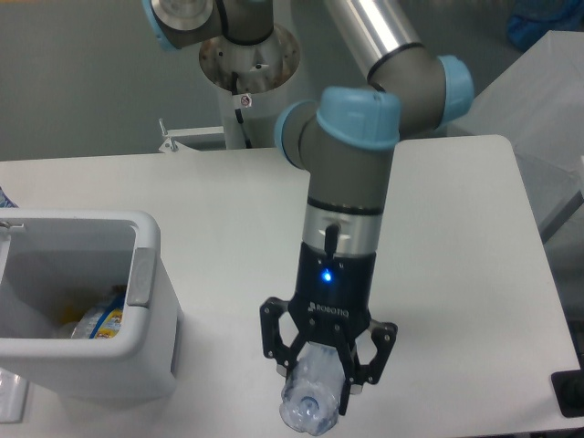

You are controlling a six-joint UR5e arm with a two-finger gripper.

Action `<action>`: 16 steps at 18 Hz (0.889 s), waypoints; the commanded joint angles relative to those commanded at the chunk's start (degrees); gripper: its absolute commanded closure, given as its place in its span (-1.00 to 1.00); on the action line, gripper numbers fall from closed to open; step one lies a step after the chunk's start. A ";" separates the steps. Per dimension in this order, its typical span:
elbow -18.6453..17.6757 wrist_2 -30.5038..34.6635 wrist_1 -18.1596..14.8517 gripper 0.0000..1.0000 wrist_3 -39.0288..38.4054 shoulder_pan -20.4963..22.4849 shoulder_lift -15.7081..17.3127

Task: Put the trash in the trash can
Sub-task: 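Lift the bottle and carry it over the trash bin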

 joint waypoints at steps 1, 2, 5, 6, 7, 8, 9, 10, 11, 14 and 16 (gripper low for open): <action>0.00 0.00 0.00 -0.23 -2.02 -0.18 1.31; 0.00 0.00 0.09 -0.23 -3.70 -0.35 2.37; 0.00 0.00 0.09 -0.23 -7.05 -2.72 4.84; -0.09 0.00 0.09 -0.23 -7.05 -3.25 5.54; -0.09 -0.35 0.09 -0.23 -7.05 -3.86 5.89; -0.09 -0.70 0.09 -0.23 -7.32 -5.00 5.99; 0.00 -0.70 0.09 -0.23 -7.49 -6.06 6.16; -0.09 -0.62 0.09 -0.23 -7.67 -6.76 6.34; -0.09 -0.70 0.09 -0.23 -7.67 -7.47 6.42; -0.35 -0.62 0.09 -0.24 -8.11 -10.37 6.34; -0.70 -0.62 0.09 -0.24 -9.77 -12.12 6.42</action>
